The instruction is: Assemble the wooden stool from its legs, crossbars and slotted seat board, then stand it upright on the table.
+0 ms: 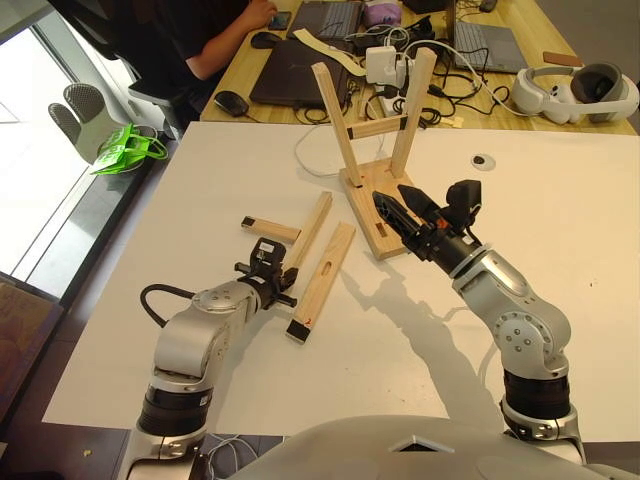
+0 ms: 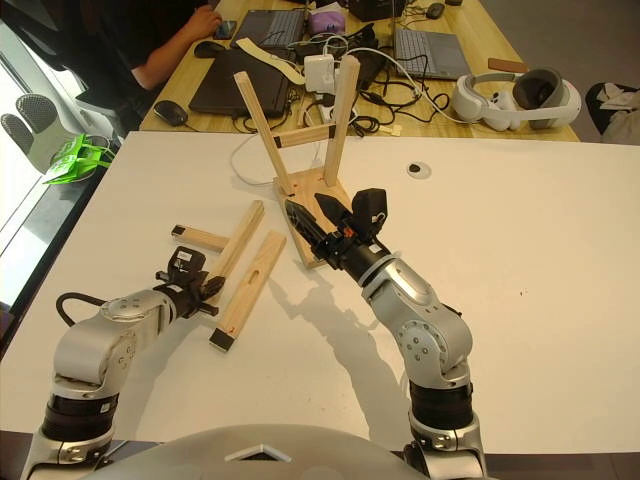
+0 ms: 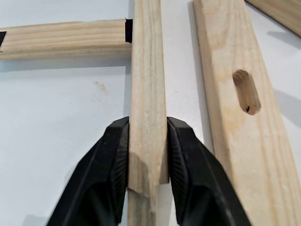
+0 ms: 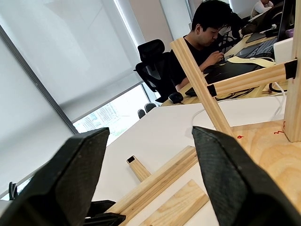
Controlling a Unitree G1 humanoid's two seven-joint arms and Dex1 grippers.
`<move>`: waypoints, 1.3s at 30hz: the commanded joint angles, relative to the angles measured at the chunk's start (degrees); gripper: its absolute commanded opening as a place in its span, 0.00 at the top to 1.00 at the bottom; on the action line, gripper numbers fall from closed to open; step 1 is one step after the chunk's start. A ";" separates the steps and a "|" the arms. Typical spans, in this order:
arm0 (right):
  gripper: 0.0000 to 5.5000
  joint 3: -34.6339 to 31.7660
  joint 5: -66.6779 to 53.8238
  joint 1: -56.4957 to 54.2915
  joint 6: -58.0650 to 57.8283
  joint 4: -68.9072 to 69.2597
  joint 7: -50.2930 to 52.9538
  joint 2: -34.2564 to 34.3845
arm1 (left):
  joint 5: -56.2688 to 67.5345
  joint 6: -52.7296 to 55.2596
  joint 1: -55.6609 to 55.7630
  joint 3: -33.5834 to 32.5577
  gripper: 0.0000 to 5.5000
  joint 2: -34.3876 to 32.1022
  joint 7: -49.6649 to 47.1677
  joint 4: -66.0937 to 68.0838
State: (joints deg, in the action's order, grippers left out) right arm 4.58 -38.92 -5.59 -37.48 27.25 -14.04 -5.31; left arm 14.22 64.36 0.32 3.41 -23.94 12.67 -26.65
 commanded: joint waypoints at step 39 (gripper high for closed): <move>0.33 -25.10 -40.57 -34.42 -19.53 -29.79 -22.91 -14.82 | -32.68 -45.17 14.15 20.19 0.81 8.56 -4.68 -12.32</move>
State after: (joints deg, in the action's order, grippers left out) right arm -19.96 -77.99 -38.65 -56.03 -2.60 -35.90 -19.04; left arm -17.28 20.35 13.52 23.43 -15.84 7.28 -39.55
